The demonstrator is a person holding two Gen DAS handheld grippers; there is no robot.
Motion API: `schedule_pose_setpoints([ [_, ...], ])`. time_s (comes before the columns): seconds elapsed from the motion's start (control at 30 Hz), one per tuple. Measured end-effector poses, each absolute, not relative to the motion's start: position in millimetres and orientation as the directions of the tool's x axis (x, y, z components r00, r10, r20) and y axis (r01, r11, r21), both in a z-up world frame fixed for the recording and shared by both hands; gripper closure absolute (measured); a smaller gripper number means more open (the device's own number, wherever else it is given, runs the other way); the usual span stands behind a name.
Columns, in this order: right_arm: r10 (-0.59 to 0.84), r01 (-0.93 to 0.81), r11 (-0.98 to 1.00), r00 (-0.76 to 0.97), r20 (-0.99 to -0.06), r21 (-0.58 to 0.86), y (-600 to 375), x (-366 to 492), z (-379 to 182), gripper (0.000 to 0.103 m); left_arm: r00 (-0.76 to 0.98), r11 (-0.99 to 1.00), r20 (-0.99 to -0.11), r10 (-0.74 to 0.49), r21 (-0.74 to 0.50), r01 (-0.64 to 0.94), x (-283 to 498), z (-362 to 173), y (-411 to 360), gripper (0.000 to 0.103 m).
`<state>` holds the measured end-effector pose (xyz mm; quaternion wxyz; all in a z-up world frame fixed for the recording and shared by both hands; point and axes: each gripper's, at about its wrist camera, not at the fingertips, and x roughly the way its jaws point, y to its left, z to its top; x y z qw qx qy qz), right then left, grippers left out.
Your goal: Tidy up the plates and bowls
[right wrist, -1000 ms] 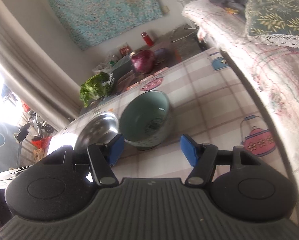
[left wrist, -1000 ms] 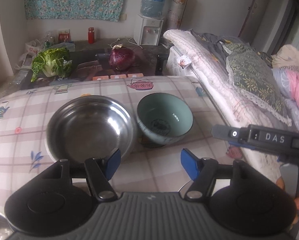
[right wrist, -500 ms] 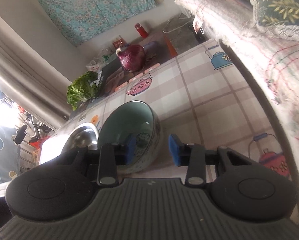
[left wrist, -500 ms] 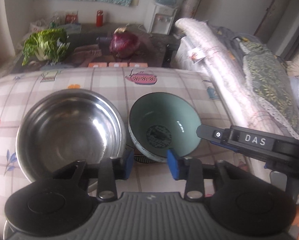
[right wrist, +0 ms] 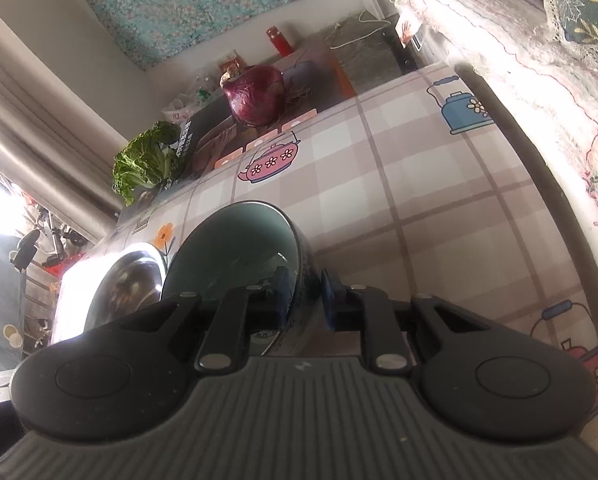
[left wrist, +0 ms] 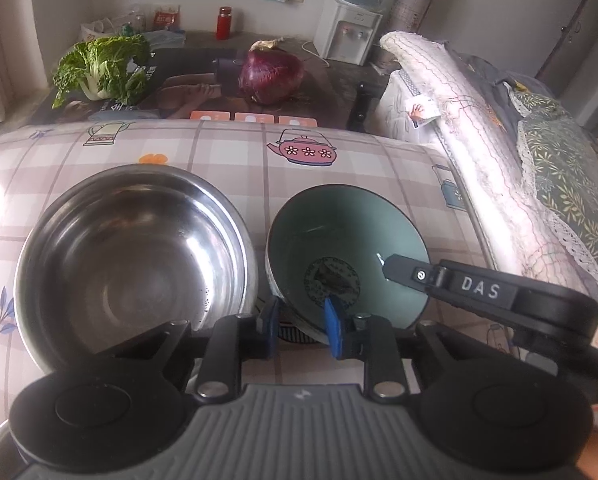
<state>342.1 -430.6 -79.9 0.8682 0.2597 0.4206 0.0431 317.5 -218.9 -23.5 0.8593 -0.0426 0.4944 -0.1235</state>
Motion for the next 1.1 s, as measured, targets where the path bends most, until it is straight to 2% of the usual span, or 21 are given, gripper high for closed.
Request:
schedule_pose_setpoints([
  [0.53, 0.287, 0.128, 0.885, 0.606, -0.742, 0.447, -435, 277, -72, 0.086, 0.396, 0.936, -0.858, -0.328, -0.239, 0.259, 268, -22, -216, 0.079],
  [1.1, 0.31, 0.173, 0.839, 0.627, -0.715, 0.516, -444, 271, -81, 0.082, 0.407, 0.958, -0.884, -0.231, -0.133, 0.255, 291, -44, -238, 0.075],
])
